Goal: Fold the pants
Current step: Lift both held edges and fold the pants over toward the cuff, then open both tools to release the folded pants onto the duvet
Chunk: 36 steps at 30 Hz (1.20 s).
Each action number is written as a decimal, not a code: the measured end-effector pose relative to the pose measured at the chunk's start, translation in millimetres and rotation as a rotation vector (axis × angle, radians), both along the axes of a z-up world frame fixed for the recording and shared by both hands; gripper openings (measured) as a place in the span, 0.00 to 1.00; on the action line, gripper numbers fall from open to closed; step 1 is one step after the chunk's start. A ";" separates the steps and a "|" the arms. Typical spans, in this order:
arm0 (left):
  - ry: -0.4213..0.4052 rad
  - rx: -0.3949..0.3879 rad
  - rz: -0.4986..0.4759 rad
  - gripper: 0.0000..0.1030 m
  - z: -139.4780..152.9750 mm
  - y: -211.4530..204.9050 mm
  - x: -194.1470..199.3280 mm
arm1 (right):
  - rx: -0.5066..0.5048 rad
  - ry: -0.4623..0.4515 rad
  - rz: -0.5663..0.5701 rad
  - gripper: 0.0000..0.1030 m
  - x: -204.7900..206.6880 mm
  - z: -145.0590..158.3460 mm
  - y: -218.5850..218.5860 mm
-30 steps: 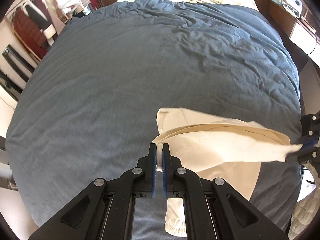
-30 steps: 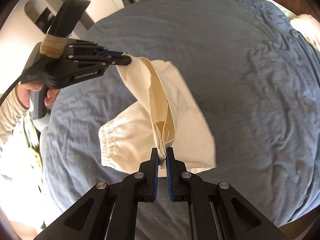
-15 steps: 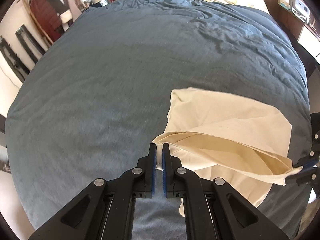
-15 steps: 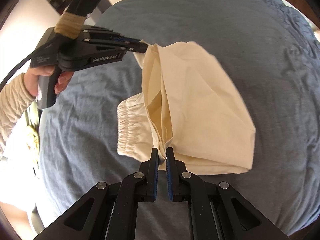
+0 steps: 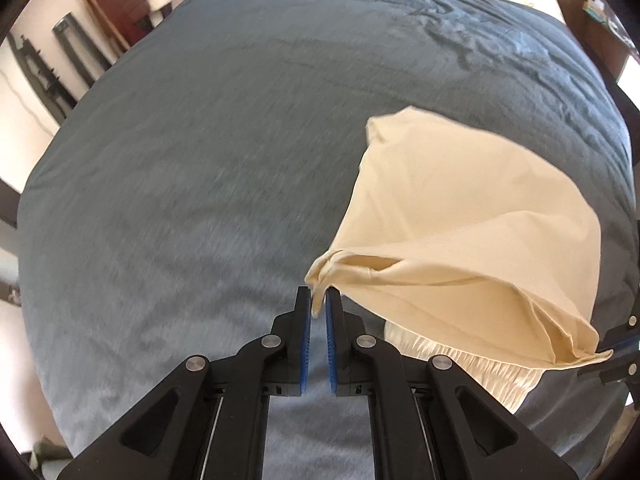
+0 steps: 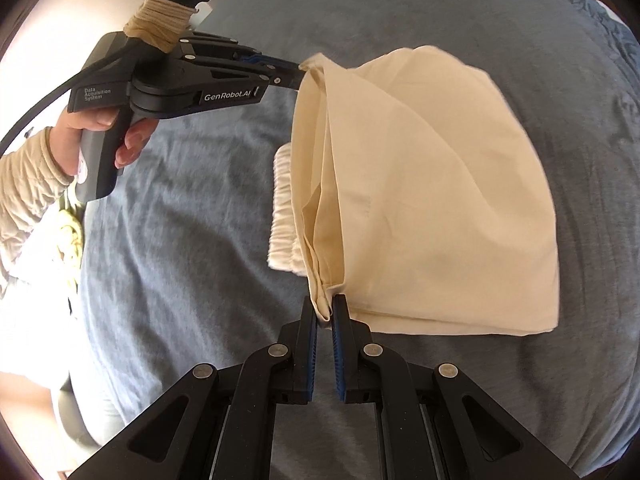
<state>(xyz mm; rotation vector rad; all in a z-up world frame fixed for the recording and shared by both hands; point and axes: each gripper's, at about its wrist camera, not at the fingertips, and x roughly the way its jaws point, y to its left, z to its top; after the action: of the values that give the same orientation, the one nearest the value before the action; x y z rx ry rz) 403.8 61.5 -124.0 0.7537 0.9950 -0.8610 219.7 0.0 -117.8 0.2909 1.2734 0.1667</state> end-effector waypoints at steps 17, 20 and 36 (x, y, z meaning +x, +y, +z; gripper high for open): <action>0.011 -0.057 0.283 0.19 61.9 47.2 -38.8 | 0.059 -0.060 0.116 0.20 -12.7 38.6 14.3; 0.001 -0.097 0.359 0.19 82.9 43.8 -48.2 | 0.044 -0.101 0.081 0.20 -6.4 55.2 -6.0; 0.109 -0.240 0.540 0.31 76.1 27.0 -62.2 | 0.000 -0.129 0.044 0.20 2.7 68.9 -57.3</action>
<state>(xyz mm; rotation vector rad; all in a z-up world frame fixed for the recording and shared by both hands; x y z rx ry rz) 341.6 88.5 -47.9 0.2127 1.0991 -0.5365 222.4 -57.3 -49.0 0.2485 1.1522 0.2203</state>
